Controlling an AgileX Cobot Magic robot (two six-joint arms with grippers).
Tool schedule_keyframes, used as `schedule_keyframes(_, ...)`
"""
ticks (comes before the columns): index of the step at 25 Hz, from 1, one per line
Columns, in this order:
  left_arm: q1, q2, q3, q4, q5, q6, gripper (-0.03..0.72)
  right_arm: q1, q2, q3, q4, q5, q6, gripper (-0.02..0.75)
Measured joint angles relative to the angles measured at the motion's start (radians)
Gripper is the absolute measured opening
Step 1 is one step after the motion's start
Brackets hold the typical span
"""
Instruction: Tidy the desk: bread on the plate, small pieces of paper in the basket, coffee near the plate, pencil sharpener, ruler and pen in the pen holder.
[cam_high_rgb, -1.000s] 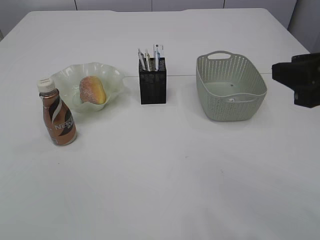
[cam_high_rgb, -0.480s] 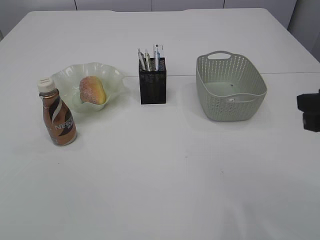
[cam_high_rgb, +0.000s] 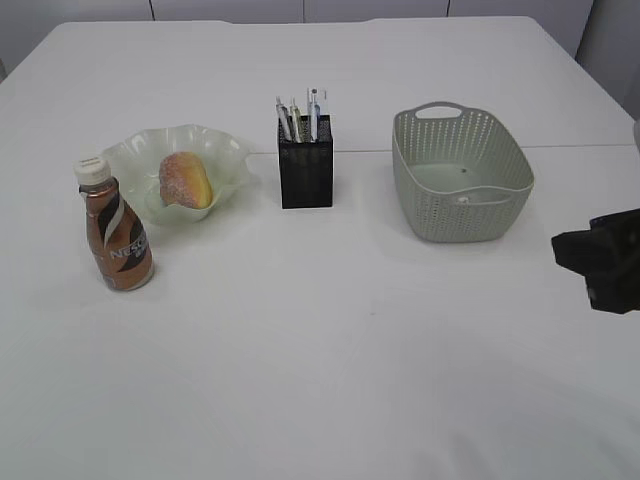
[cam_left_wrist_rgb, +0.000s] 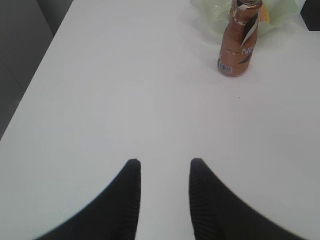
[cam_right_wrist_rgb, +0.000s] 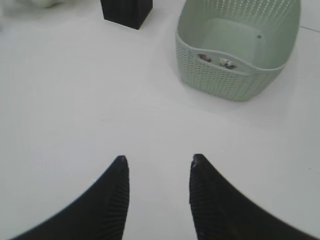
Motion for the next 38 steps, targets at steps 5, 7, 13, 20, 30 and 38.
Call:
schedule_keyframes(5, 0.000, 0.000, 0.000, 0.000, 0.000, 0.000, 0.239, 0.000, -0.008, 0.000, 0.062, 0.001, -0.056, 0.328)
schedule_keyframes(7, 0.000, 0.000, 0.000, 0.000, 0.000, 0.000, 0.239, 0.000, -0.008, 0.000, 0.064, 0.001, -0.061, 0.328)
schedule_keyframes(13, 0.000, 0.000, 0.000, 0.000, 0.000, 0.000, 0.239, 0.000, -0.008, 0.000, 0.068, 0.015, -0.062, 0.328)
schedule_keyframes(20, 0.000, 0.000, 0.000, -0.002, 0.000, 0.000, 0.239, 0.000, -0.069, -0.029, 0.077, 0.105, -0.064, 0.328)
schedule_keyframes(30, 0.000, 0.000, 0.000, -0.002, 0.000, 0.000, 0.239, 0.000, -0.354, -0.031, 0.110, 0.277, -0.013, 0.328)
schedule_keyframes(38, 0.000, 0.000, 0.000, -0.002, 0.000, 0.000, 0.239, 0.000, -0.611, -0.031, 0.058, 0.476, 0.106, 0.328)
